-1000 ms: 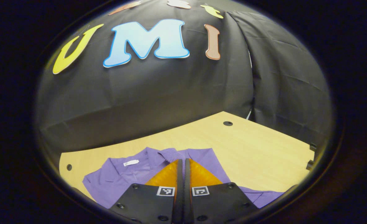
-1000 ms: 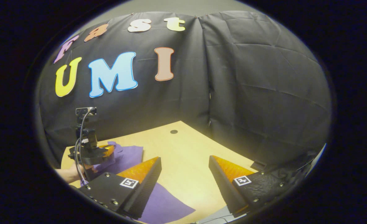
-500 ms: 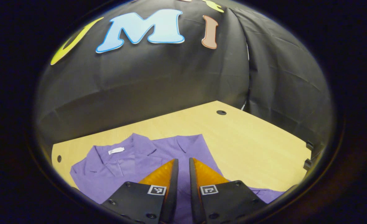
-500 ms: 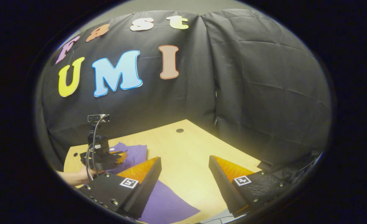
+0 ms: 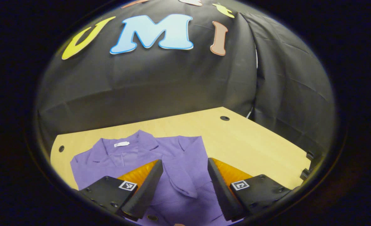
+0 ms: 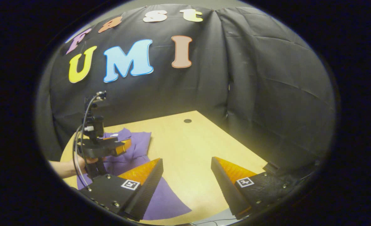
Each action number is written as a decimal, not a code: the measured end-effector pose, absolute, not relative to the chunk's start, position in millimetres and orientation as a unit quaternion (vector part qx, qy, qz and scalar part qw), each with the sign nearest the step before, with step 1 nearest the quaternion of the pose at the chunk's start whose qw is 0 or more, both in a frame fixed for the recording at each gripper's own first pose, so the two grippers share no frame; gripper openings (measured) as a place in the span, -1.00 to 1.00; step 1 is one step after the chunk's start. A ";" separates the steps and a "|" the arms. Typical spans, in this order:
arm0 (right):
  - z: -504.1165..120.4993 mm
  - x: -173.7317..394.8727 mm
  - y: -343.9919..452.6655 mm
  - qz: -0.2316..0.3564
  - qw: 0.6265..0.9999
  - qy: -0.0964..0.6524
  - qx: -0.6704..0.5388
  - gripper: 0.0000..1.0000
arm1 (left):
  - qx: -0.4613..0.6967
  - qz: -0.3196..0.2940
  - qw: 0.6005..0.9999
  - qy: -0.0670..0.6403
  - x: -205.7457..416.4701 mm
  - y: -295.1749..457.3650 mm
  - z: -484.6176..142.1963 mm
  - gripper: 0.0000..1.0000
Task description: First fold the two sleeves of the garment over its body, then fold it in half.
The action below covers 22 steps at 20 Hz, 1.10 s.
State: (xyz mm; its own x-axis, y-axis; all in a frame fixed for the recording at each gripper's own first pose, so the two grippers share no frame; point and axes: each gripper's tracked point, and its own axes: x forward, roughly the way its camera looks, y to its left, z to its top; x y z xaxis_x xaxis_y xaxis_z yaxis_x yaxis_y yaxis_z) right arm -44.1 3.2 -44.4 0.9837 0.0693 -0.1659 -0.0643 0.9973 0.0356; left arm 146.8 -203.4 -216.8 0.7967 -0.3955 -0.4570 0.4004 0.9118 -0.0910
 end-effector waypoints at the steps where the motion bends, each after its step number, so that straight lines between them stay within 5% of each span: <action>1: -52.9 -41.0 3.3 0.049 0.995 0.088 0.003 0.91 | 0.001 -0.196 0.952 0.237 138.3 -194.6 -211.7 0.87; 8: -85.8 -42.7 16.6 0.157 0.981 0.105 -0.045 0.92 | -0.030 -0.100 0.974 0.203 58.4 -123.7 -176.7 0.91; 22: -135.2 -69.0 44.9 0.165 0.975 0.139 -0.050 0.94 | -0.022 -0.045 0.969 0.240 -131.2 19.1 -192.7 0.86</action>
State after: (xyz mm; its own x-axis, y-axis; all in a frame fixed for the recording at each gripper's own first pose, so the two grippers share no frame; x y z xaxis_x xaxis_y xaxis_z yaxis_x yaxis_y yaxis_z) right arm -69.0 44.9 -135.2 0.9067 0.3082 -0.2878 -0.3360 0.9405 -0.0513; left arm -131.2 19.1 -192.7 0.8804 -0.0971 -0.4641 0.0761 0.9950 -0.0640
